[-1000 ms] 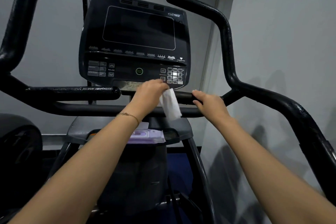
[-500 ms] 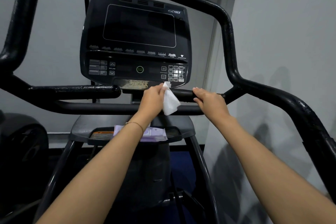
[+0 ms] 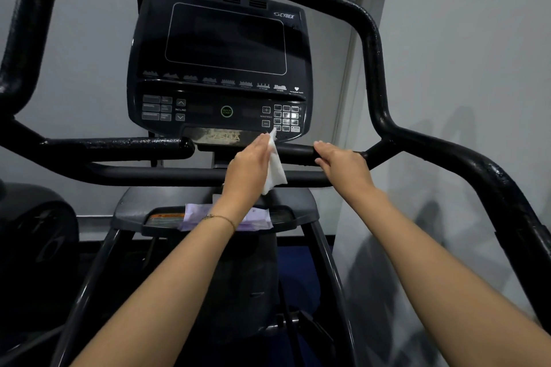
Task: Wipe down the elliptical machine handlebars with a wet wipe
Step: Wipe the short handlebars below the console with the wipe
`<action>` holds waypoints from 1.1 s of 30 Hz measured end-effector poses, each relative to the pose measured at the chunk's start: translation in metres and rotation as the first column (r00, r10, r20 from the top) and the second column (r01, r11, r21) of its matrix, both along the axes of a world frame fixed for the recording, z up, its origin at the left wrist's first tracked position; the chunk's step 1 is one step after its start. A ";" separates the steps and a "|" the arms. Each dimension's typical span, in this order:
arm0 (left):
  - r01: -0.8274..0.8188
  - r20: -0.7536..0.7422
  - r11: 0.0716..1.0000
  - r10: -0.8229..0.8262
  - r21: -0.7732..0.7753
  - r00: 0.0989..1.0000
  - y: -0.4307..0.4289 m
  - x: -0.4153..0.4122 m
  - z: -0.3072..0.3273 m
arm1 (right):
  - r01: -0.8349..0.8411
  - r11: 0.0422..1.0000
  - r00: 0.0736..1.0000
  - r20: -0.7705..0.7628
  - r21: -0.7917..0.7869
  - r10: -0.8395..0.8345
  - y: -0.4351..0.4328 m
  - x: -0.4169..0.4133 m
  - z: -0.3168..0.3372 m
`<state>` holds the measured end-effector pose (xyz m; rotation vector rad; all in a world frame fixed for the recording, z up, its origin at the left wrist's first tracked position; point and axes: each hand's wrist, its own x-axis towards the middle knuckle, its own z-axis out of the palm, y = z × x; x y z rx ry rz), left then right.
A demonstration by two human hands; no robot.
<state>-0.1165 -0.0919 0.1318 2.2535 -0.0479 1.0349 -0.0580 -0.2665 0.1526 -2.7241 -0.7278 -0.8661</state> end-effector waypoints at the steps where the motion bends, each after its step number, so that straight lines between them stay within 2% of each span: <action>1: -0.032 0.009 0.991 0.031 0.128 0.999 0.003 0.004 0.001 | 0.003 1.000 1.000 0.000 -0.006 -0.003 0.000 0.000 0.000; 4: -0.111 -0.024 0.919 0.129 0.379 0.991 0.004 0.014 0.017 | 0.014 0.999 1.000 0.007 -0.031 -0.014 0.000 -0.001 0.002; 8: -0.128 -0.018 0.839 0.161 0.529 0.987 0.004 0.012 0.019 | 0.028 0.999 1.000 0.004 -0.035 -0.028 0.000 -0.004 0.003; 12: -0.067 -0.180 0.857 0.183 0.511 0.967 0.003 0.012 0.043 | 0.027 0.998 1.000 0.006 -0.048 -0.027 0.000 -0.007 0.004; 16: -0.057 -0.198 0.846 0.189 0.530 0.962 0.005 0.016 0.047 | 0.025 0.999 1.000 0.018 -0.037 -0.024 0.001 -0.007 0.004; 20: -0.030 -0.294 0.784 0.267 0.620 0.918 0.003 0.030 0.063 | 0.025 0.999 1.000 0.018 -0.035 -0.025 0.001 -0.006 0.004; 22: -0.016 -0.275 0.759 0.255 0.651 0.927 -0.002 0.032 0.064 | 0.021 0.999 0.999 0.031 -0.036 -0.020 0.001 -0.007 0.004; 25: -0.115 -0.070 0.721 0.222 0.684 0.973 -0.002 0.023 0.037 | 0.020 0.999 0.999 0.042 -0.025 -0.019 0.000 -0.006 0.002; 27: -0.110 -0.051 0.739 0.191 0.665 0.980 0.001 0.019 0.031 | 0.019 1.000 0.999 0.043 -0.018 -0.019 0.000 -0.006 0.001; 29: -0.055 -0.184 0.777 0.216 0.627 0.959 0.001 0.025 0.052 | 0.022 0.999 0.999 0.041 -0.032 -0.021 0.000 -0.006 0.003; 31: 0.014 -0.368 0.826 0.236 0.563 0.899 -0.003 0.030 0.070 | 0.039 0.998 0.999 -0.003 -0.053 -0.039 -0.001 -0.006 0.011; 33: 0.055 -0.429 0.855 0.202 0.516 0.880 -0.005 0.033 0.074 | 0.025 0.999 0.996 -0.080 0.026 -0.023 0.000 -0.010 0.019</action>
